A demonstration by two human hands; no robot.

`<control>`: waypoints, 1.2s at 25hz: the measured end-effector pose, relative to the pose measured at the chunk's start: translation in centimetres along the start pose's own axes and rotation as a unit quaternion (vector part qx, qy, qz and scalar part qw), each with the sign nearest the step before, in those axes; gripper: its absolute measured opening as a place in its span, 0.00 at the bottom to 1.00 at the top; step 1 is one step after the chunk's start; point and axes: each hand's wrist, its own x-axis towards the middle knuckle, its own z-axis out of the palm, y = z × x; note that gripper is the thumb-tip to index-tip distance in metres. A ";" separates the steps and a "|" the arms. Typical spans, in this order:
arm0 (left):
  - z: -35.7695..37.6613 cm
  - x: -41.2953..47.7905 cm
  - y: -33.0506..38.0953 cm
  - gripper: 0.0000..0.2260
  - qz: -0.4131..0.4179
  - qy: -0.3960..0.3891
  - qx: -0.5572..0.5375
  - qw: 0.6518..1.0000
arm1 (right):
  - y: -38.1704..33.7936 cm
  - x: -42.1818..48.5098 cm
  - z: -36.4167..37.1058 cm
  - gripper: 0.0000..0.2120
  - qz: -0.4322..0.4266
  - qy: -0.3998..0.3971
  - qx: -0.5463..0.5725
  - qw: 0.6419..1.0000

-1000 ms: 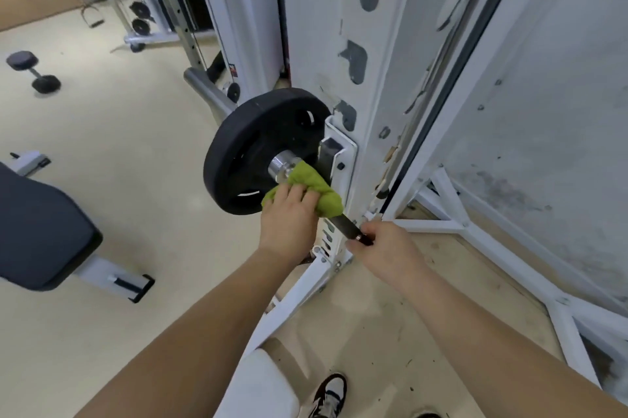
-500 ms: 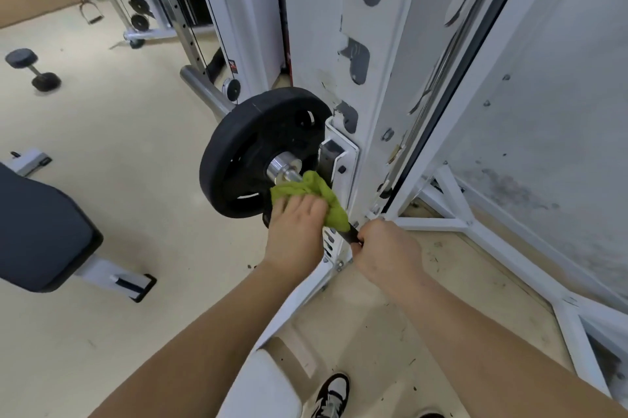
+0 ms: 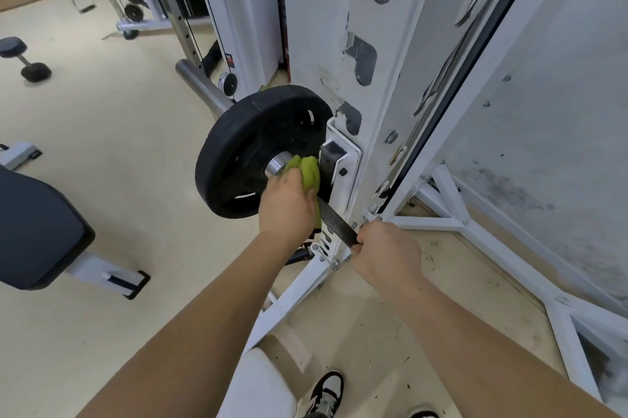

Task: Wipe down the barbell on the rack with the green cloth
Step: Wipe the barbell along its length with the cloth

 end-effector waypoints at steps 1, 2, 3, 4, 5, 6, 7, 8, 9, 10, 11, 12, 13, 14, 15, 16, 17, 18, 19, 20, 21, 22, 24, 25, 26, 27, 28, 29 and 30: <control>-0.3 -0.9 -0.3 0.07 0.028 0.006 0.022 0.999 | 0.0 0.0 0.1 0.08 0.001 0.000 0.003 1.000; -0.4 -2.0 -0.7 0.07 0.074 0.011 0.036 0.997 | 0.0 0.0 0.1 0.09 0.002 0.000 0.006 1.000; -0.5 -2.8 -1.3 0.07 0.138 0.005 0.043 0.989 | 0.1 0.1 0.1 0.09 0.004 0.001 0.010 1.000; -0.6 -3.1 -2.1 0.07 0.198 -0.012 0.054 0.979 | 0.2 0.1 0.1 0.09 0.008 0.002 0.014 1.000; -0.6 -2.7 -2.8 0.08 0.218 -0.020 0.054 0.974 | 0.4 0.1 0.1 0.09 0.011 0.002 0.015 1.000; -0.5 -2.0 -3.0 0.09 0.187 -0.027 0.049 0.981 | 0.4 0.1 0.0 0.10 0.015 0.003 0.013 1.000; -0.4 -0.9 -2.6 0.09 0.096 -0.018 0.007 0.995 | 0.4 0.0 0.0 0.10 0.017 0.003 0.014 1.000; -0.2 0.2 -1.9 0.10 -0.022 0.004 -0.048 0.999 | 0.4 -0.1 0.0 0.10 0.017 0.005 0.020 1.000; 0.3 1.1 -1.1 0.10 -0.126 0.024 -0.089 0.988 | 0.4 -0.3 0.1 0.11 0.018 0.006 0.027 0.999; 0.7 1.8 -0.1 0.10 -0.181 0.029 -0.107 0.977 | 0.4 -0.3 0.1 0.10 0.020 0.007 0.029 0.999; 1.0 1.8 0.6 0.09 -0.174 0.033 -0.085 0.981 | 0.4 -0.3 0.2 0.10 0.020 0.005 0.028 0.999; 1.3 1.2 0.7 0.08 -0.132 0.038 -0.050 0.989 | 0.4 -0.3 0.2 0.10 0.020 0.003 0.026 0.999; 1.5 0.0 0.5 0.06 -0.072 0.044 -0.028 0.996 | 0.3 -0.3 0.2 0.09 0.021 0.003 0.026 0.999; 1.4 -1.5 0.2 0.05 -0.009 0.049 -0.015 0.999 | 0.4 -0.2 0.2 0.09 0.022 0.005 0.027 0.999; 1.1 -3.0 -0.4 0.05 0.061 0.046 -0.003 0.997 | 0.3 -0.1 0.2 0.09 0.028 0.008 0.032 0.999; 0.9 -4.5 -1.0 0.06 0.135 0.033 0.005 0.990 | 0.4 0.0 0.2 0.10 0.035 0.011 0.043 0.998; 0.6 -5.6 -1.5 0.07 0.202 0.014 0.009 0.979 | 0.4 0.0 0.2 0.11 0.043 0.011 0.057 0.997; 0.3 -5.8 -2.1 0.09 0.257 0.000 0.018 0.966 | 0.4 0.1 0.2 0.12 0.048 0.010 0.070 0.996; 0.0 -5.2 -2.3 0.09 0.279 -0.007 0.029 0.960 | 0.5 0.1 0.1 0.13 0.053 0.006 0.078 0.996; -0.1 -4.2 -2.2 0.08 0.252 -0.007 0.035 0.967 | 0.6 0.0 0.1 0.11 0.055 0.003 0.078 0.995; 0.0 -2.9 -1.9 0.08 0.176 0.005 0.029 0.984 | 0.6 0.0 0.0 0.10 0.056 0.003 0.076 0.996; 0.1 -1.7 -1.4 0.07 0.077 0.016 0.009 0.997 | 0.6 -0.1 -0.1 0.10 0.056 0.006 0.075 0.996; 0.9 -1.3 -0.1 0.07 -0.015 0.017 -0.016 1.000 | 0.7 -0.4 0.0 0.09 0.055 0.018 0.074 0.996; 1.5 -2.0 0.1 0.09 0.013 0.018 0.010 1.000 | 0.6 -0.5 0.1 0.09 0.055 0.020 0.073 0.996; 1.9 -3.1 0.2 0.12 0.063 0.009 0.050 0.997 | 0.5 -0.6 0.2 0.08 0.056 0.023 0.074 0.995; 2.1 -4.4 0.2 0.14 0.112 0.001 0.077 0.991 | 0.4 -0.6 0.2 0.07 0.057 0.025 0.076 0.995; 1.8 -5.8 0.2 0.16 0.155 0.001 0.078 0.985 | 0.2 -0.7 0.2 0.06 0.057 0.026 0.077 0.995; 1.4 -6.9 0.2 0.17 0.195 0.003 0.060 0.979 | 0.2 -0.7 0.1 0.05 0.057 0.025 0.076 0.995; 0.9 -7.7 0.2 0.16 0.226 -0.005 0.039 0.973 | 0.2 -0.7 0.0 0.05 0.055 0.020 0.074 0.995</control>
